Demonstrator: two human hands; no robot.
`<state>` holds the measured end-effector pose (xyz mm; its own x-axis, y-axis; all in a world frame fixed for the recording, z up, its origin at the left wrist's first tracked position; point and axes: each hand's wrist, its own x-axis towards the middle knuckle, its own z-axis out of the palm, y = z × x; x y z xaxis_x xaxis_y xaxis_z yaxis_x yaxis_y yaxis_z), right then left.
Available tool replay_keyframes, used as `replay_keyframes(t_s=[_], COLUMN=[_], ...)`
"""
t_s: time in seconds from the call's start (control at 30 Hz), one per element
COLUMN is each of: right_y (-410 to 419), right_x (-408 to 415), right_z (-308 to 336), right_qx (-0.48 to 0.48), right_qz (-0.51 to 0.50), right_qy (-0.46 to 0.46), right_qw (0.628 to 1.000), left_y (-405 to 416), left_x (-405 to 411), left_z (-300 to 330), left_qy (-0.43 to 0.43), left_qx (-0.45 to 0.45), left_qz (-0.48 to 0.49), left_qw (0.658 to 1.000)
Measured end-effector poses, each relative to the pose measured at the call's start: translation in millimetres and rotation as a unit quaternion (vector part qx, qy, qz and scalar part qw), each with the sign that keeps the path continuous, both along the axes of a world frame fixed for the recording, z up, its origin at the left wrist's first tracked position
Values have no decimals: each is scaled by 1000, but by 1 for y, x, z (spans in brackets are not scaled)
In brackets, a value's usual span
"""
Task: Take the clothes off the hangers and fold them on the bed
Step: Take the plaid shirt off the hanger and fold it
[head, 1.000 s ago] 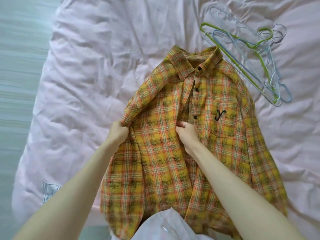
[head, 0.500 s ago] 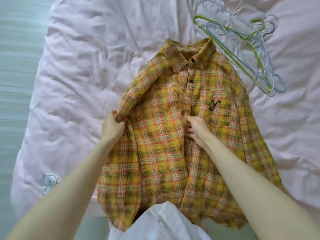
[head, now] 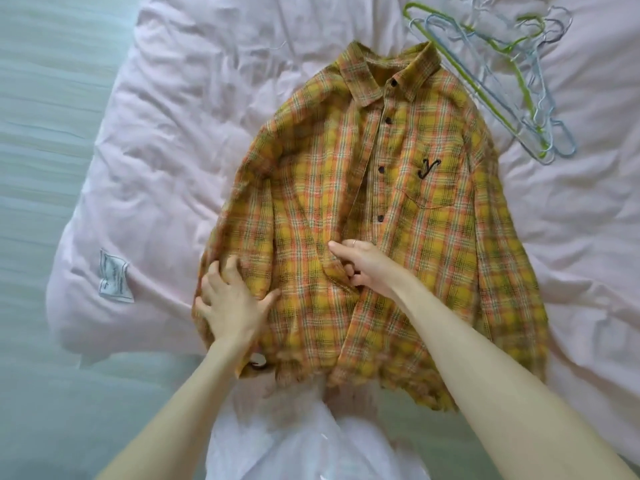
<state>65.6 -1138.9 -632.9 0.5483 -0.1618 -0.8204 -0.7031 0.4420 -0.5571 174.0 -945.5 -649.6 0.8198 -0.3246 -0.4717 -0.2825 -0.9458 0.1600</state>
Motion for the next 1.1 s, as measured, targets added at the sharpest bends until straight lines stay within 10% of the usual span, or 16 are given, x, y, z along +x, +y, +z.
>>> replay_keyframes(t_s=[0.3, 0.5, 0.7, 0.87, 1.1], right_y=[25, 25, 59, 76, 87], right_x=[-5, 0, 5, 5, 0], right_z=[-7, 7, 23, 23, 25], right_qx=[-293, -258, -279, -431, -338], right_qz=[50, -37, 81, 306, 97], right_qy=[12, 8, 69, 143, 129], right_qw=[955, 965, 954, 837, 927], left_y=[27, 32, 47, 59, 72], left_x=[57, 106, 132, 132, 41], left_z=[18, 31, 40, 37, 14], left_qy=[26, 10, -34, -173, -58], left_qx=[-139, -181, -169, -85, -145], left_qz=[175, 203, 149, 4, -225], left_qw=[974, 962, 974, 981, 962])
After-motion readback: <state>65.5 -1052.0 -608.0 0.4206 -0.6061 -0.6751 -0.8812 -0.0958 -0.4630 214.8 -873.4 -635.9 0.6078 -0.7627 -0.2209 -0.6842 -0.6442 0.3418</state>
